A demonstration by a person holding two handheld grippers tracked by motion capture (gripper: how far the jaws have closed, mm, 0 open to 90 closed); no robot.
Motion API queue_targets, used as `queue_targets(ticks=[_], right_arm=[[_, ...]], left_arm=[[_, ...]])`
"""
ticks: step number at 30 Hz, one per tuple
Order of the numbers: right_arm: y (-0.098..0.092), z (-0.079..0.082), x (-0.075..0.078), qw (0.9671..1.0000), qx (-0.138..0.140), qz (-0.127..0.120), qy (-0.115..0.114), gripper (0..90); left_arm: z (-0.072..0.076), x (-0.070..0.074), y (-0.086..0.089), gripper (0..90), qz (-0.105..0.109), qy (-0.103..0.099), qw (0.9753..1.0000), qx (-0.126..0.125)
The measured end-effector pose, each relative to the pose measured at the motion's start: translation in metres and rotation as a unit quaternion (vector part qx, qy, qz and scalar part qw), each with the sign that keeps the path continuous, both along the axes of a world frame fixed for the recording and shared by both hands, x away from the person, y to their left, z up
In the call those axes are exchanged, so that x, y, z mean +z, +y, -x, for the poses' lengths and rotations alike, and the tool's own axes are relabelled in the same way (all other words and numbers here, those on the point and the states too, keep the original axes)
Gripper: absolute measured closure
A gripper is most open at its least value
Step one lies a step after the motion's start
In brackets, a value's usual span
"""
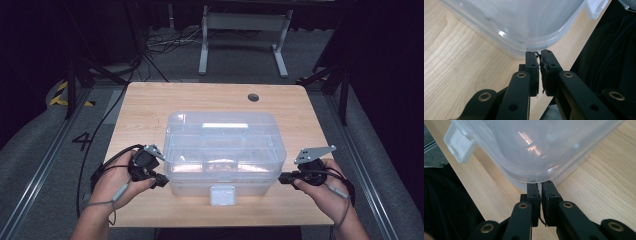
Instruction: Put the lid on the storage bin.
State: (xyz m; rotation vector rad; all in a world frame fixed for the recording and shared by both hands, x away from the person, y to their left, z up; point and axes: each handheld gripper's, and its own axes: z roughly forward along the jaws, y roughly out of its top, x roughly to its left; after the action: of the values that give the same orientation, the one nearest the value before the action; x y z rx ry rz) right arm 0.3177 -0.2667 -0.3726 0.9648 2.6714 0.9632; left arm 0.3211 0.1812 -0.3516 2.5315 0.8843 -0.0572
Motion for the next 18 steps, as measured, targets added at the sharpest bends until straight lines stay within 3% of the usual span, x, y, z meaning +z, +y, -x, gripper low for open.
queue_targets(ticks=[10, 14, 18], right_arm=[[-0.0004, 0.0008, -0.0006, 0.9999, 0.002, 0.012, 0.007, 85.6], [-0.0018, 0.0012, -0.0007, 0.9997, 0.005, 0.021, 0.013, 85.1], [-0.0057, 0.0022, 0.0058, 0.9998, 0.012, 0.007, 0.014, 83.6]], left_arm=[[-0.0018, -0.0028, -0.0008, 85.8, -0.015, 0.008, 0.9999, 0.003], [0.0001, -0.0025, -0.0001, 85.3, -0.028, -0.004, 0.9996, 0.01], [0.0032, -0.0008, 0.0055, 84.0, -0.02, -0.011, 0.9995, 0.021]])
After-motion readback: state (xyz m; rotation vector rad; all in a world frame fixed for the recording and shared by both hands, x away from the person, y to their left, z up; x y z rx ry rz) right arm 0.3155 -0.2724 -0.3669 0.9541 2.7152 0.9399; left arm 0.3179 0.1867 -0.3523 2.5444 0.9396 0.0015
